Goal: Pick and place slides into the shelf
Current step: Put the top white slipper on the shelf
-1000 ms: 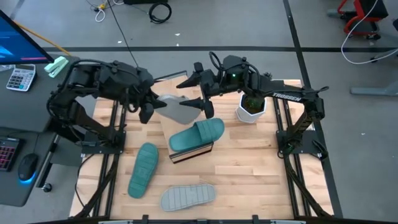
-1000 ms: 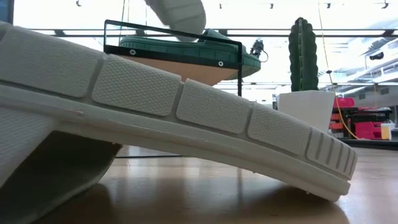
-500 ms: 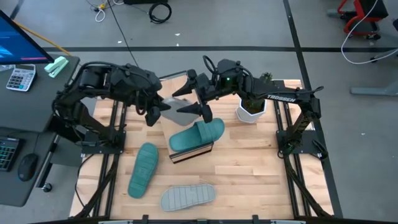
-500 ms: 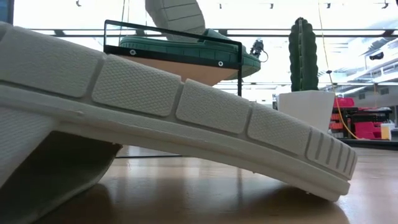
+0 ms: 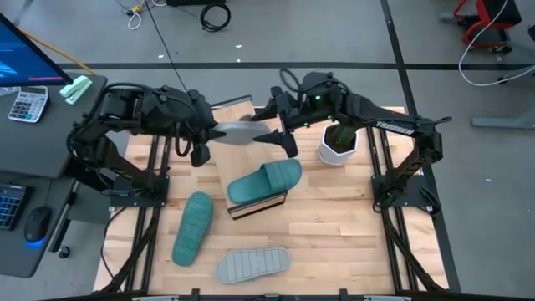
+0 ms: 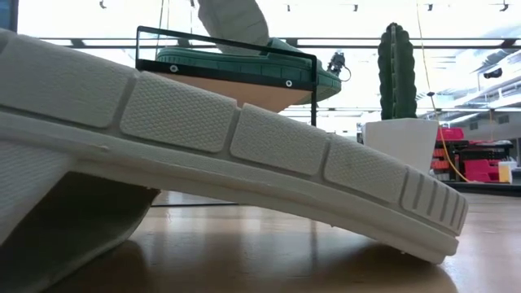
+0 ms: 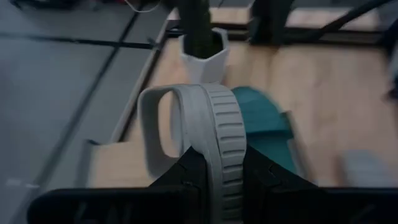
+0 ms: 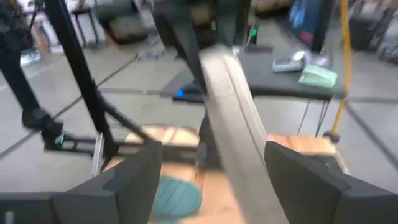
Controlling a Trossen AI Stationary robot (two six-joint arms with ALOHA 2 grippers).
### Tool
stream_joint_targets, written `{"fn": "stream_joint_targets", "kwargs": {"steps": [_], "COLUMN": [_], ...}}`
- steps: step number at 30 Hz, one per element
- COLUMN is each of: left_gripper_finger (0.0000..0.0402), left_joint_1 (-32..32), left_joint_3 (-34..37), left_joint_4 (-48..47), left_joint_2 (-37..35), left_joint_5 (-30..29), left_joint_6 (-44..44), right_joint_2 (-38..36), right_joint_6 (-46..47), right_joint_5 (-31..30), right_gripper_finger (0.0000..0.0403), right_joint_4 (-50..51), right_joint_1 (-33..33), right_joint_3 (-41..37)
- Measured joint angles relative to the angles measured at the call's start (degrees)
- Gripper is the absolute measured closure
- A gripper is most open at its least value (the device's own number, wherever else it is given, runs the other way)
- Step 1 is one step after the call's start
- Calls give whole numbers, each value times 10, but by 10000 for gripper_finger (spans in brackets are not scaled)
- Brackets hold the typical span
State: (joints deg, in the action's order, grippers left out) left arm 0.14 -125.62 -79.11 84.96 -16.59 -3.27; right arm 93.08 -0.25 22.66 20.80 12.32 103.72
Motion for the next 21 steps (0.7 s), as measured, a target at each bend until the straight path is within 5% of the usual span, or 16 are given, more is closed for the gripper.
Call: {"fn": "stream_joint_targets", "kwargs": {"steps": [9, 16, 21], "left_gripper_finger": [344, 344, 344], "left_joint_1": [-23, -2, 14], "left_joint_3": [0, 50, 182], "left_joint_4": [6, 28, 101], "left_joint_2": [-3, -34, -132], "left_joint_5": [1, 20, 19], "left_joint_6": [281, 295, 261], "right_joint_2": [-63, -76, -73], "right_joint_6": [-3, 5, 17], "right_joint_5": [-65, -102, -104], "right_gripper_finger": [120, 127, 132], "right_joint_4": [28, 52, 62], "right_joint_1": [8, 11, 11], "right_joint_3": [0, 0, 0]}}
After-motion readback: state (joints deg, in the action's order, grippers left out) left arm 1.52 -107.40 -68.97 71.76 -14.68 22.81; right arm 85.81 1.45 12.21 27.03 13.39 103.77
